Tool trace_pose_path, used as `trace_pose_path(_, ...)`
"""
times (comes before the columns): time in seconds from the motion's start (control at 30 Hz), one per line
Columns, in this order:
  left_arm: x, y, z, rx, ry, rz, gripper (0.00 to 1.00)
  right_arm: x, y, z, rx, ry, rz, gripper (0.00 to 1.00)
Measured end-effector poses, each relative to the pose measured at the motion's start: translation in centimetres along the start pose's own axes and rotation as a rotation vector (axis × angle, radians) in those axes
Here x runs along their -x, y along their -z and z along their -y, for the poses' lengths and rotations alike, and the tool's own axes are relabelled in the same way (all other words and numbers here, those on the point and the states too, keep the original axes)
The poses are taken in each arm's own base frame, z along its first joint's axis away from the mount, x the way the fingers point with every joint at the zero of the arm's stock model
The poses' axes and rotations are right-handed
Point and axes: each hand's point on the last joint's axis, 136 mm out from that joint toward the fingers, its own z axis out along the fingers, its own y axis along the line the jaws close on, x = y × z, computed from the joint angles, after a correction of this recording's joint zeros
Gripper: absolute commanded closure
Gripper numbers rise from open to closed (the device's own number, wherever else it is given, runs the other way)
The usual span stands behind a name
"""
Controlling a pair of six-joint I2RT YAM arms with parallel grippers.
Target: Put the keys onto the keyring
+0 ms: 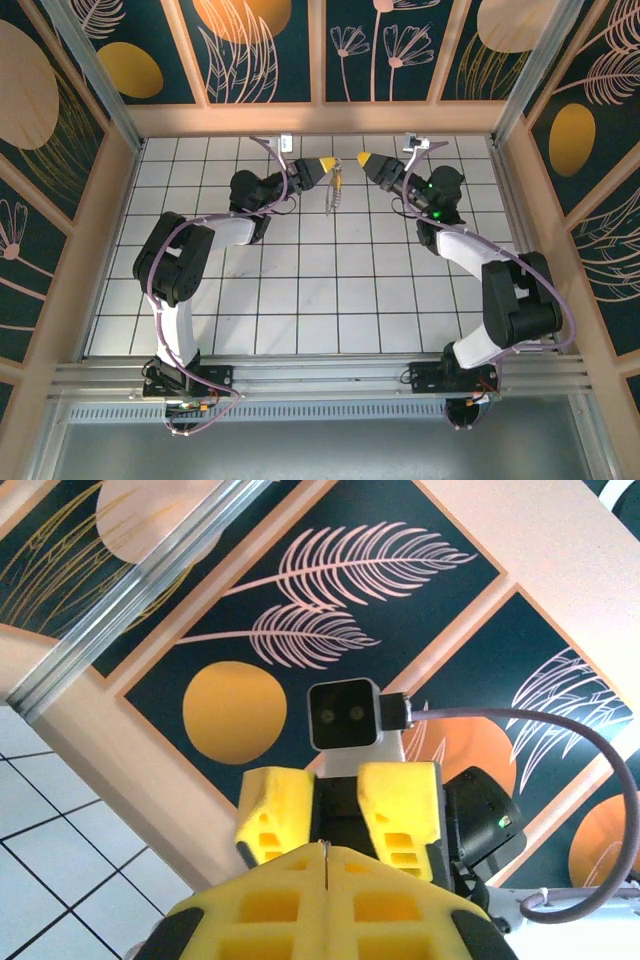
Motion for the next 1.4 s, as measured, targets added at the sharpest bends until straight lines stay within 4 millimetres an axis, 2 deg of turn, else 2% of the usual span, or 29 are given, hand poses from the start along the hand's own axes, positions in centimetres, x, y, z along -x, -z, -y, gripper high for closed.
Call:
trace_pose_path(0.33,0.1,0.1,-0.2,0.009,0.003,0.013,1.00,-1.7,-1.7,-1.1,0.071,-0.043,-0.041,0.61)
trace_pose_path(0.9,0.2,0.1,-0.2,0.010,0.004,0.015,1.00,-3.2,-2.7,-1.5,0.100,-0.051,-0.072,0.67)
trace_pose_path(1.2,0.1,0.1,-0.2,0.010,0.004,0.014,1.00,-3.5,-2.8,-1.1,0.099,-0.056,-0.079,0.77)
trace_pose_path(1.4,0.1,0.0,-0.2,0.011,0.006,0.015,1.00,-3.7,-3.0,-1.1,0.104,-0.064,-0.089,0.90)
